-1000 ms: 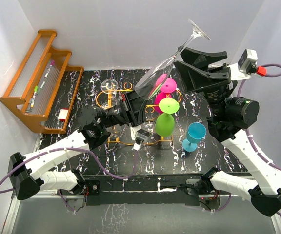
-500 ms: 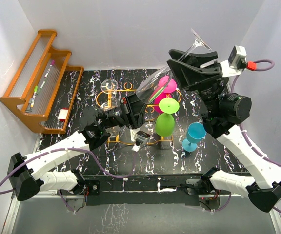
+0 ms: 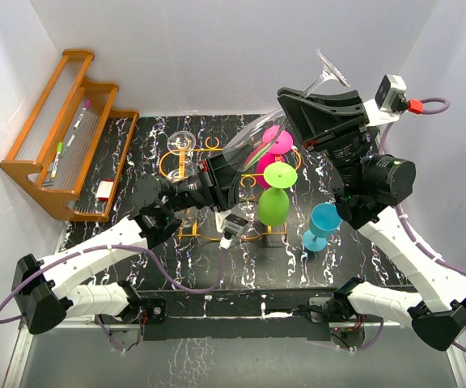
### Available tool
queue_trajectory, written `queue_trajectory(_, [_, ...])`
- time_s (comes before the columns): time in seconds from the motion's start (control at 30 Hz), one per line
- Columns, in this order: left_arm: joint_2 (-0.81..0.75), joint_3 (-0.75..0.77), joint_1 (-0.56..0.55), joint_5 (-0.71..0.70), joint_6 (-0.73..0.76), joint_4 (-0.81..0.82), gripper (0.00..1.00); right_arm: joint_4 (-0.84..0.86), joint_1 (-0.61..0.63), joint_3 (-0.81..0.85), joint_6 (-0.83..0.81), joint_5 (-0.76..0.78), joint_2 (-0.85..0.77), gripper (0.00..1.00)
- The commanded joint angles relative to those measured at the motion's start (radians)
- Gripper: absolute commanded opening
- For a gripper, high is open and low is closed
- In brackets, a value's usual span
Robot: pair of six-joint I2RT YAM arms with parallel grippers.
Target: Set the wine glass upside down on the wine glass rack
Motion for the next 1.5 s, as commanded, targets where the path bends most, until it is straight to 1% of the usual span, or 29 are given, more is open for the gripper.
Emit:
queue_trajectory(0.0, [-0.060,0.002,0.024,-0.058,-0.018,0.031,0.08,-0.043,-0.005,0.078,-0.014,0.012,-0.013,0.08])
queue_trajectory(0.1, [-0.098,-0.036,0.037,-0.103,-0.035,0.002,0.41,-0.163,-0.004,0.177,-0.106,0.040,-0.046,0.08])
queue_trajectory(0.17, [-0.128,-0.065,0.049,-0.115,-0.035,0.001,0.51,-0.232,-0.004,0.225,-0.175,0.060,-0.079,0.08])
queue_trajectory(0.23, [-0.159,-0.082,0.066,-0.129,-0.066,-0.007,0.56,-0.310,-0.005,0.266,-0.239,0.070,-0.112,0.08])
queue_trajectory(0.3, [-0.185,-0.082,0.092,-0.152,-0.082,-0.014,0.59,-0.382,-0.004,0.269,-0.305,0.062,-0.150,0.08])
queue_trajectory(0.37, [-0.209,-0.065,0.121,-0.195,-0.112,-0.022,0.62,-0.429,-0.004,0.227,-0.360,0.042,-0.189,0.08])
queue_trajectory(0.47, [-0.244,-0.015,0.161,-0.307,-0.196,-0.065,0.64,-0.561,-0.004,0.175,-0.426,-0.078,-0.226,0.08])
queue_trajectory(0.5, [-0.255,0.010,0.172,-0.357,-0.230,-0.096,0.65,-0.641,-0.005,0.164,-0.441,-0.133,-0.231,0.08])
queue_trajectory(0.57, [-0.266,0.087,0.187,-0.479,-0.319,-0.182,0.65,-0.737,-0.005,0.124,-0.442,-0.217,-0.244,0.08])
queue_trajectory(0.6, [-0.263,0.144,0.192,-0.543,-0.362,-0.261,0.65,-0.769,-0.004,0.096,-0.435,-0.254,-0.253,0.08])
queue_trajectory(0.67, [-0.217,0.323,0.210,-0.688,-0.505,-0.484,0.65,-0.789,-0.004,0.017,-0.430,-0.327,-0.278,0.08])
queue_trajectory(0.73, [-0.152,0.511,0.239,-0.828,-0.673,-0.641,0.66,-0.777,-0.004,-0.075,-0.466,-0.387,-0.318,0.08])
queue_trajectory(0.77, [-0.122,0.596,0.250,-0.886,-0.726,-0.714,0.67,-0.757,-0.004,-0.121,-0.486,-0.411,-0.343,0.08])
queue_trajectory(0.87, [-0.070,0.783,0.287,-0.966,-0.871,-0.906,0.70,-0.737,-0.004,-0.227,-0.531,-0.430,-0.413,0.08])
queue_trajectory(0.9, [-0.033,0.857,0.309,-1.019,-0.929,-0.984,0.73,-0.729,-0.004,-0.257,-0.562,-0.470,-0.429,0.08])
queue_trajectory(0.97, [0.073,1.078,0.344,-1.111,-1.064,-1.208,0.75,-0.721,-0.005,-0.313,-0.617,-0.559,-0.452,0.08])
queue_trajectory(1.0, [0.114,1.171,0.353,-1.139,-1.130,-1.321,0.76,-0.719,-0.004,-0.330,-0.612,-0.576,-0.455,0.08])
queue_trajectory(1.03, [0.131,1.220,0.373,-1.139,-1.178,-1.394,0.78,-0.725,-0.005,-0.340,-0.611,-0.583,-0.453,0.08])
queue_trajectory(1.13, [0.102,1.211,0.481,-1.041,-1.315,-1.500,0.80,-0.680,-0.004,-0.387,-0.580,-0.570,-0.449,0.08])
queue_trajectory(1.2, [0.085,1.176,0.527,-1.011,-1.355,-1.542,0.82,-0.628,-0.004,-0.416,-0.534,-0.556,-0.443,0.08])
queue_trajectory(1.3, [0.049,1.109,0.562,-0.970,-1.388,-1.566,0.83,-0.604,-0.002,-0.430,-0.506,-0.558,-0.407,0.08])
queue_trajectory(1.4, [0.041,1.083,0.576,-0.957,-1.403,-1.586,0.96,-0.583,0.023,-0.462,-0.496,-0.524,-0.382,0.08])
queue_trajectory(1.47, [0.040,1.082,0.580,-0.954,-1.413,-1.598,0.97,-0.570,0.052,-0.483,-0.514,-0.461,-0.372,0.08])
